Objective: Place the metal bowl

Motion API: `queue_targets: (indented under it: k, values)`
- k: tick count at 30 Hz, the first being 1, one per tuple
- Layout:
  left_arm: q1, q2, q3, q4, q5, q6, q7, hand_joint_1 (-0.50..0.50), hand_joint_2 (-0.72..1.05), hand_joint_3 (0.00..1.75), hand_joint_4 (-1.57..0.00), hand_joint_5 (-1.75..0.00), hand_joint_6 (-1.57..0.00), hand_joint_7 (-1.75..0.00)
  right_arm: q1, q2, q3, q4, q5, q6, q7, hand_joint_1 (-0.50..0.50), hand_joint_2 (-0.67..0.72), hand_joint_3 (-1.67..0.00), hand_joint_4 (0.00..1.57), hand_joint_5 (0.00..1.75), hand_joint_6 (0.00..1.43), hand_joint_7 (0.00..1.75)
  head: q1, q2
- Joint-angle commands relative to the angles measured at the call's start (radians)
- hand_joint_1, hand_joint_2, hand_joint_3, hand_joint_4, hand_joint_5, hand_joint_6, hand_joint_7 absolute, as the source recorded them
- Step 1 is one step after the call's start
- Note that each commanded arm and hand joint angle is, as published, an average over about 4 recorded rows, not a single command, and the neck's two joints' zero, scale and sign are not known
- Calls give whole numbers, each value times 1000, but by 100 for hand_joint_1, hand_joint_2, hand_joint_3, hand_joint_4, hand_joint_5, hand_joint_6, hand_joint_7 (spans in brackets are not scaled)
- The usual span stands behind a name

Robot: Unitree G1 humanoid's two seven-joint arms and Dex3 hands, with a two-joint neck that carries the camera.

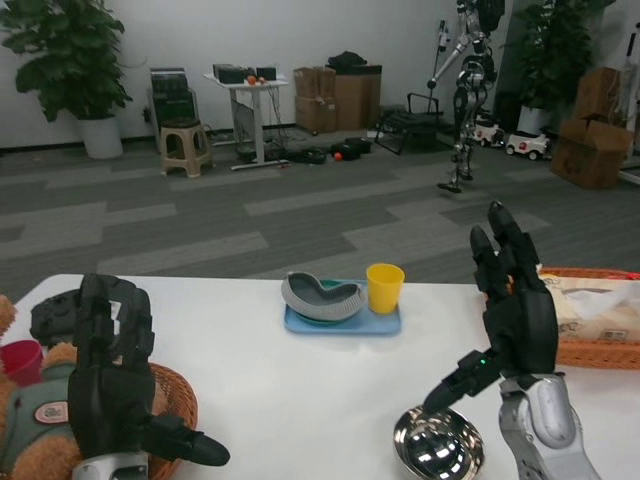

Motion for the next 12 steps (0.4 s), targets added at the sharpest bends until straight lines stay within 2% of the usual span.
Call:
queue_targets:
  k: [1, 5, 12]
  values:
    - [4, -7, 19, -11, 6, 2, -9, -48, -64, 0, -22, 0, 0, 0, 8, -12, 11, -5, 5, -13, -6, -42, 72, 0, 0, 0, 0, 14, 10, 16]
    - [8, -19, 27, -11, 6, 1, -16, -48, -64, 0, -22, 0, 0, 0, 7, -15, 20, -3, 10, -12, -6, -38, 72, 0, 0, 0, 0, 14, 23, 39]
    - [14, -37, 42, -10, 6, 2, -28, -48, -64, 0, -22, 0, 0, 0, 6, -16, 27, -2, 13, -12, -6, -38, 72, 0, 0, 0, 0, 14, 28, 52]
